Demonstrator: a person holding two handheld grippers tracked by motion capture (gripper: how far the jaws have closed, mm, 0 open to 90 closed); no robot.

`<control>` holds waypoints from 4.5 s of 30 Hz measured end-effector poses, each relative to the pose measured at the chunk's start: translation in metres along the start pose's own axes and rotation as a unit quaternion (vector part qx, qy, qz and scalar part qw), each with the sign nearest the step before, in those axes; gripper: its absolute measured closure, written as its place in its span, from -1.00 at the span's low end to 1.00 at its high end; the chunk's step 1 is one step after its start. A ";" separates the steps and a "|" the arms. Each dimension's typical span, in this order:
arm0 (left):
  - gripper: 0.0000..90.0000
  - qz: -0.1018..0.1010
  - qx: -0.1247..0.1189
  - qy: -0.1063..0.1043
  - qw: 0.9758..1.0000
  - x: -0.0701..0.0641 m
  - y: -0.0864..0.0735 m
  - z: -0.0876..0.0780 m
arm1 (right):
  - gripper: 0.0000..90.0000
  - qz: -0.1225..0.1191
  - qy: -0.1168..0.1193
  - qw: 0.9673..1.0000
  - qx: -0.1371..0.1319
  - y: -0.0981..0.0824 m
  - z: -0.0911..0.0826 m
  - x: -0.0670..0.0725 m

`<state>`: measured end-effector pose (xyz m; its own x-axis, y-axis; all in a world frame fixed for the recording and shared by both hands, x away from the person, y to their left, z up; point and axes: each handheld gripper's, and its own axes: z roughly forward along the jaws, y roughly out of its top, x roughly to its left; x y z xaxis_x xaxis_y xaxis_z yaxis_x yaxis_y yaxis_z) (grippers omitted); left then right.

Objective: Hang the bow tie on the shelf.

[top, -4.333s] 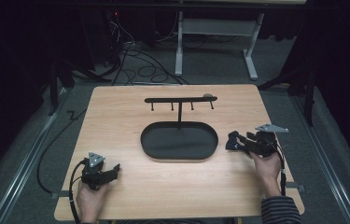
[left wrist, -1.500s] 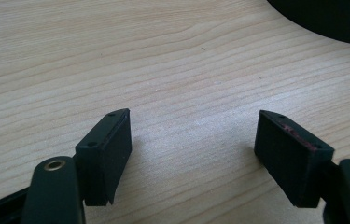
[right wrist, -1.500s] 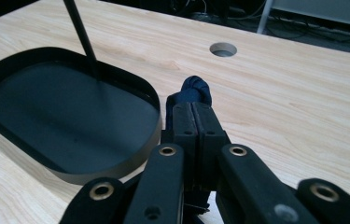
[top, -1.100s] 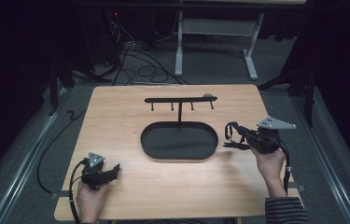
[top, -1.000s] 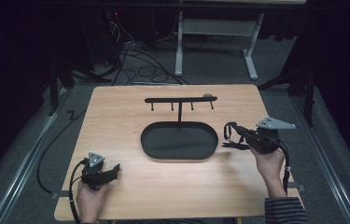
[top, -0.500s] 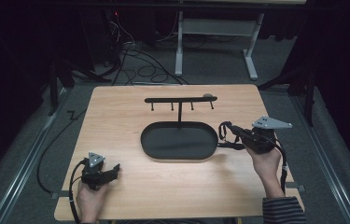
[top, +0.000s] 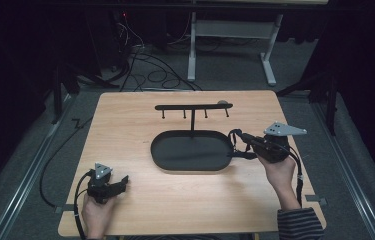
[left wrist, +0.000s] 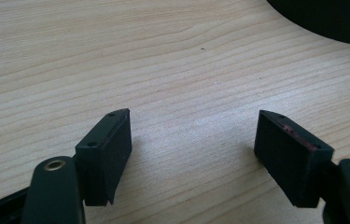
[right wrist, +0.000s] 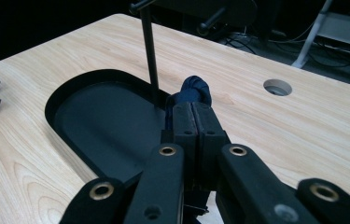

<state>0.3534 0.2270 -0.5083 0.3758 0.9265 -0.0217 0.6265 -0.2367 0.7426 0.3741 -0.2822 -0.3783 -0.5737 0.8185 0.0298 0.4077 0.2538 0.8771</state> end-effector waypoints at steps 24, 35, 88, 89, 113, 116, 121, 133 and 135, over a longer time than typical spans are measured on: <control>-0.38 -0.001 0.001 -0.002 1.000 0.000 0.000 0.000 | 1.00 -0.003 0.032 0.999 -0.014 0.023 0.015 0.007; -0.38 -0.003 -0.001 -0.002 1.000 0.000 0.000 0.000 | 1.00 -0.001 0.033 0.999 -0.022 0.035 0.018 0.005; -0.38 -0.005 -0.003 -0.003 1.000 0.001 0.000 0.000 | 1.00 0.039 -0.012 0.999 0.005 0.048 0.046 -0.025; -0.38 -0.005 -0.003 -0.003 1.000 0.001 0.000 0.000 | 1.00 0.040 -0.013 0.999 0.005 0.048 0.047 -0.026; -0.39 -0.005 -0.003 -0.003 1.000 0.001 0.000 0.000 | 0.87 0.036 -0.023 0.999 0.004 0.048 0.050 -0.022; -0.39 -0.005 -0.003 -0.003 1.000 0.001 0.000 0.000 | 0.82 0.038 -0.022 0.999 0.003 0.048 0.047 -0.021; -0.39 -0.005 -0.002 -0.003 1.000 0.001 0.000 0.000 | 0.72 0.039 -0.019 0.999 -0.003 0.048 0.039 -0.022; -0.38 -0.005 -0.002 -0.003 1.000 0.001 0.000 0.000 | 0.60 0.042 -0.023 0.999 -0.012 0.040 0.023 -0.023; -0.38 -0.005 -0.002 -0.003 1.000 0.001 0.000 0.000 | 0.58 0.045 -0.024 0.999 -0.012 0.038 0.020 -0.024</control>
<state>0.3535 0.2277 -0.5083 0.3741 0.9268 -0.0327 0.6269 -0.2268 0.7453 0.4180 -0.2815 -0.3551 -0.5006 0.8612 0.0876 0.4394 0.1655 0.8829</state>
